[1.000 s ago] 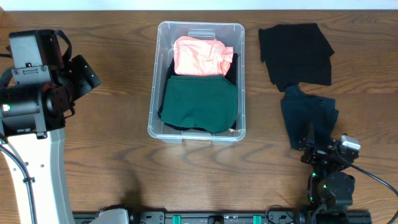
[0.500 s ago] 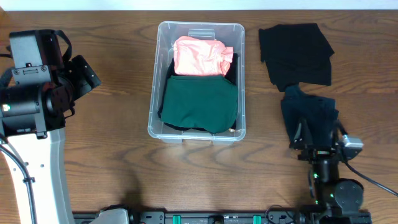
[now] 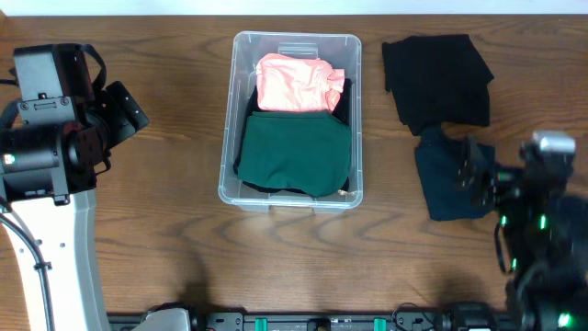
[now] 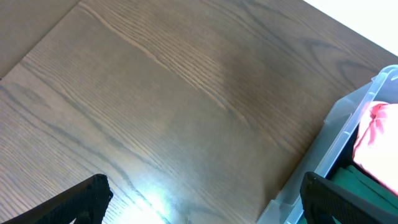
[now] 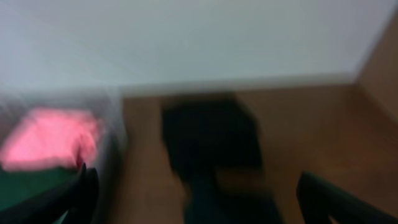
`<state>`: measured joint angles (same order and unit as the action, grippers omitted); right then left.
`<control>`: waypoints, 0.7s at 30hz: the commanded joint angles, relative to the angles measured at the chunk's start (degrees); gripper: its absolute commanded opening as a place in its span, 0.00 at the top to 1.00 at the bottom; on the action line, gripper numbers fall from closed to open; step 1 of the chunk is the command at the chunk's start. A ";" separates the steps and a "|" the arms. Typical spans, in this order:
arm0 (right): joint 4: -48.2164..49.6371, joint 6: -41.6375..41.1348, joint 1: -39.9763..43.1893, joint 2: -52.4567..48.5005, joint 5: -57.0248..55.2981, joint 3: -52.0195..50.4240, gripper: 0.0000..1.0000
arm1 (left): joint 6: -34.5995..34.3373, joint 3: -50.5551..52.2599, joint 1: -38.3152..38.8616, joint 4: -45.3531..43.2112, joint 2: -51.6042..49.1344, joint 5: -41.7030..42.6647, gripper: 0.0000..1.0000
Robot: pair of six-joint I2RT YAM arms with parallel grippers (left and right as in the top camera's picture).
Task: Pack container
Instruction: 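Move the right gripper down to the dark teal garment on the table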
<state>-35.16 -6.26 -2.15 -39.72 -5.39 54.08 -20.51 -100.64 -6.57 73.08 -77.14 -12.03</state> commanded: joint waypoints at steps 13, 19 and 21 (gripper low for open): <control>-29.55 1.16 0.20 -39.04 3.93 28.41 0.01 | 0.98 -0.20 -0.26 0.02 -0.24 -0.66 0.02; -29.64 -0.94 -2.29 -42.38 0.44 28.39 0.01 | 0.98 -0.20 -0.26 0.02 -0.24 -0.66 0.02; -30.53 -2.84 -4.00 -43.43 -3.21 28.37 0.01 | 0.98 -0.20 -0.26 0.02 -0.24 -0.66 0.02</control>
<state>-64.99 -6.55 -3.84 -82.19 -5.04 81.38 -20.51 -100.62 -6.57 73.08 -77.14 -12.03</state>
